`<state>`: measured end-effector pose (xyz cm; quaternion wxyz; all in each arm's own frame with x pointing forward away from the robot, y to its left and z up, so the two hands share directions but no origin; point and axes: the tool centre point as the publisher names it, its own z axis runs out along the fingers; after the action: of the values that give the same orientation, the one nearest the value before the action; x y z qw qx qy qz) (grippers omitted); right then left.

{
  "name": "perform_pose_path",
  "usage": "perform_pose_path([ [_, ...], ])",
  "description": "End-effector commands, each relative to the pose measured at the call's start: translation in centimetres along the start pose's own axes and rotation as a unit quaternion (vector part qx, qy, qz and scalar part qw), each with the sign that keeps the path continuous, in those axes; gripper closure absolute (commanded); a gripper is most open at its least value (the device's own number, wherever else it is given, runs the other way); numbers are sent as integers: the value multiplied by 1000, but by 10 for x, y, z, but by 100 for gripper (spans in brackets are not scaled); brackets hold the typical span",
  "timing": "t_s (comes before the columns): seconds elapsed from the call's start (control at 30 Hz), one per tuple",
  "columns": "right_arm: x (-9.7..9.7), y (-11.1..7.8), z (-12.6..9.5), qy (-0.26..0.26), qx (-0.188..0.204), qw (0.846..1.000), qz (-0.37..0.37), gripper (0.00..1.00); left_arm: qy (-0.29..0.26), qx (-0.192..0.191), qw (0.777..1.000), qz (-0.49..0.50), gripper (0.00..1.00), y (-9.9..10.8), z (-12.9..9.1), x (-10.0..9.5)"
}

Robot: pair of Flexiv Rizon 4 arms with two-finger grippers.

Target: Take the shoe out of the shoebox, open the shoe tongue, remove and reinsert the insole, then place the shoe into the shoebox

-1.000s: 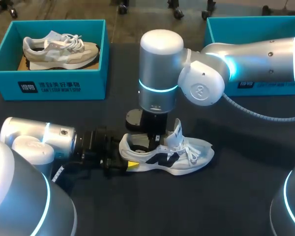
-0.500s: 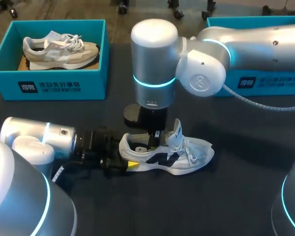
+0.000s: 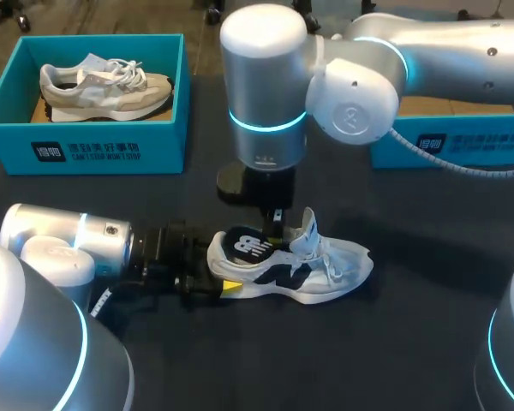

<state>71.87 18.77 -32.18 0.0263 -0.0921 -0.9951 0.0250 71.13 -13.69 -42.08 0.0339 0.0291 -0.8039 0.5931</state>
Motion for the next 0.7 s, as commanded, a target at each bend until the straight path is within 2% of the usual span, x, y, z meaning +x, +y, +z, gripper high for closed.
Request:
perform_pose_path([
  [0.03,0,-3,-14,-10,0,1000,-4,100,0,-2,1000,-1,100,2,1,-2],
  [0.27,-6,3,-31,-23,-6,999,-22,100,0,-2,1000,-1,100,2,1,-2],
  [0.43,-10,20,-39,-19,-16,999,-49,100,0,-2,1000,-1,100,2,1,-2],
  [0.7,-11,46,-37,-11,-42,997,-67,100,0,-2,1000,-1,100,2,1,-2],
])
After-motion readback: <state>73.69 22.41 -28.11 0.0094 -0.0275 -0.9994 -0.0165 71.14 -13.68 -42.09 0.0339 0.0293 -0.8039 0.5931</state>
